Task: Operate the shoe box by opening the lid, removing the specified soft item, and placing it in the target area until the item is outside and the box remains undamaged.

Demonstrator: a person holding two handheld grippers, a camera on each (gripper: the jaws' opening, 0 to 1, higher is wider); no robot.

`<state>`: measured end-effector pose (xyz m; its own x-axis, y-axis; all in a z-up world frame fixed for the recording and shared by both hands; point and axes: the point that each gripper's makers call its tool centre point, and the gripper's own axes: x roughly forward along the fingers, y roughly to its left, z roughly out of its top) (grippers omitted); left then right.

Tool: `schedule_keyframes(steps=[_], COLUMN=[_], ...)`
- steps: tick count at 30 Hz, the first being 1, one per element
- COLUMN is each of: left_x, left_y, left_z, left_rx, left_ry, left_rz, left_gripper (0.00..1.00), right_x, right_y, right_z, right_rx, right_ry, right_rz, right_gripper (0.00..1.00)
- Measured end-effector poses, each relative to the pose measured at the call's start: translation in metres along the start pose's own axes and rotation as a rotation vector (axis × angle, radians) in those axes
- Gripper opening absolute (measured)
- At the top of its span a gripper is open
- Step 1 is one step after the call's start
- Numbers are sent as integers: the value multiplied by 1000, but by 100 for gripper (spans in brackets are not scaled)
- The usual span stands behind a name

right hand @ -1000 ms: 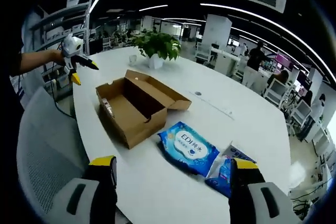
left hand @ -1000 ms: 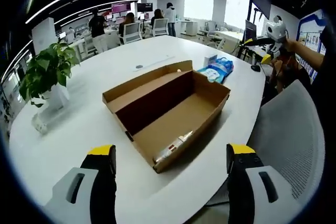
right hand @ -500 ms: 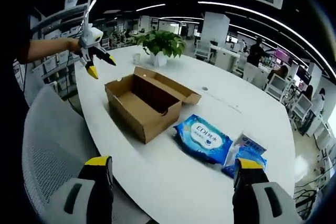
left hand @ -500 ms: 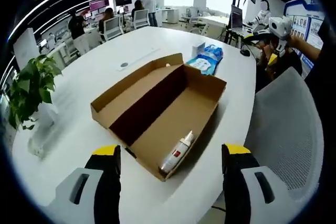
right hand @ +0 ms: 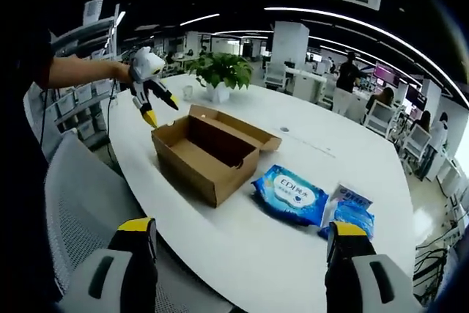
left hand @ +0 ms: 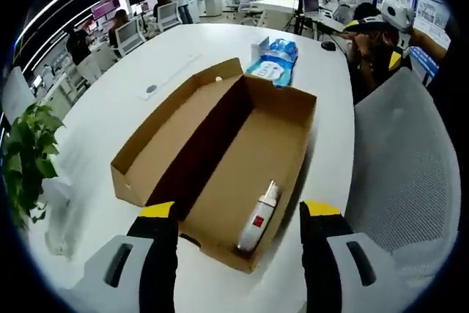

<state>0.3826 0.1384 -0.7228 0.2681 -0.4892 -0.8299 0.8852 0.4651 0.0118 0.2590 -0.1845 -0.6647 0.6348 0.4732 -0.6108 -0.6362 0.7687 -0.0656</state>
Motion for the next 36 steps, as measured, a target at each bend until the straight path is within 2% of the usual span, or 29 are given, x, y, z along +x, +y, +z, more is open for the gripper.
schedule_keyframes(steps=[5, 8, 13, 17, 24, 36], left_x=[12, 20, 30, 38, 51, 73], left_y=[6, 9, 9, 12, 13, 1], left_z=[0, -5, -13, -16, -18, -33], left_rx=[27, 68, 127, 153, 186, 278], left_ry=[41, 91, 154, 184, 219, 333], left_rz=[-16, -14, -35, -51, -109, -256], left_gripper=[66, 65, 65, 65, 63, 63], right_x=[-4, -4, -3, 1, 3, -3], right_y=[10, 16, 20, 21, 24, 17], right_z=[9, 16, 19, 17, 12, 2], right_rx=[6, 6, 36, 35, 60, 86], right_ry=[-15, -30, -42, -31, -17, 16], right_rz=[12, 24, 40, 45, 46, 16], right_gripper=[97, 97, 98, 98, 99, 99])
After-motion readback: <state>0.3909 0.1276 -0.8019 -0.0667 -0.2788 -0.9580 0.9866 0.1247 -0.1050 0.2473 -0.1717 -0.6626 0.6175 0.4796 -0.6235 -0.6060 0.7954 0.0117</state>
